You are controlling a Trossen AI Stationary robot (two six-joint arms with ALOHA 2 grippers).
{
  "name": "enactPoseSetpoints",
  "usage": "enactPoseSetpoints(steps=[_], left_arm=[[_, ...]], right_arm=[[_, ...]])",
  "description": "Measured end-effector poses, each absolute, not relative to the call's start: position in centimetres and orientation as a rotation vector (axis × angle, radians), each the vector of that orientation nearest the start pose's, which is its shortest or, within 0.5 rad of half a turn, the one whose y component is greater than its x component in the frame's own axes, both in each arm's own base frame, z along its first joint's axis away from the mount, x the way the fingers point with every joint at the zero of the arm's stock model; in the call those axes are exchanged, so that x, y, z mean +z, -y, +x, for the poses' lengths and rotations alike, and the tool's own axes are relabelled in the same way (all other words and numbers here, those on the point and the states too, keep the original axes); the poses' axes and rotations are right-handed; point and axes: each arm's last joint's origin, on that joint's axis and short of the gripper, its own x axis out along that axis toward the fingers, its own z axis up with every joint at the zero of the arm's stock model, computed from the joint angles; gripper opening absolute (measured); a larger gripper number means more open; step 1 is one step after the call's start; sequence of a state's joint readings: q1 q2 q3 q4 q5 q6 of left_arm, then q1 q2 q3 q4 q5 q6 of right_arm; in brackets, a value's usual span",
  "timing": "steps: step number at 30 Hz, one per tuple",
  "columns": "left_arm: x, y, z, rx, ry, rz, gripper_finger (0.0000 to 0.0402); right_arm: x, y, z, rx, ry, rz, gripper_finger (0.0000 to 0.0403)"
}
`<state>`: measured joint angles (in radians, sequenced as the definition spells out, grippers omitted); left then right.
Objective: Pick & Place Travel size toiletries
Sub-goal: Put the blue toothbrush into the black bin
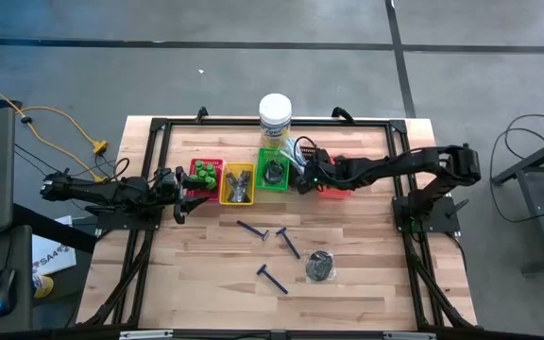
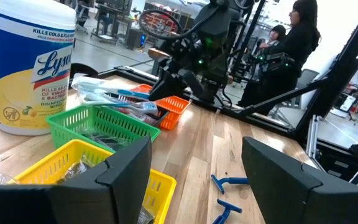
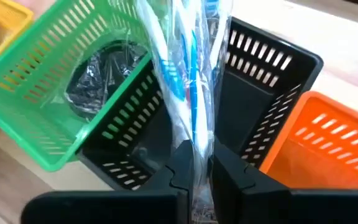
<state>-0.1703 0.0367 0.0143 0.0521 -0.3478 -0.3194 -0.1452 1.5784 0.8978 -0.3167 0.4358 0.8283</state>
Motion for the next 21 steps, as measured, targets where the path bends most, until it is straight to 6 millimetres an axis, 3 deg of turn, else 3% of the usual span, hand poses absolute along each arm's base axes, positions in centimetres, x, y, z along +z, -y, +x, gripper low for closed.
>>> enactPoseSetpoints(steps=[12,21], left_arm=[[17.05,0.68,9.76,0.171,0.057,-0.326,0.0242],[17.05,0.68,9.77,0.172,0.057,-0.326,0.0242]], right_arm=[[17.97,5.33,29.63,-0.818,-0.775,0.593,0.0079],[17.80,5.24,29.44,-0.803,-0.809,0.640,0.0158]])
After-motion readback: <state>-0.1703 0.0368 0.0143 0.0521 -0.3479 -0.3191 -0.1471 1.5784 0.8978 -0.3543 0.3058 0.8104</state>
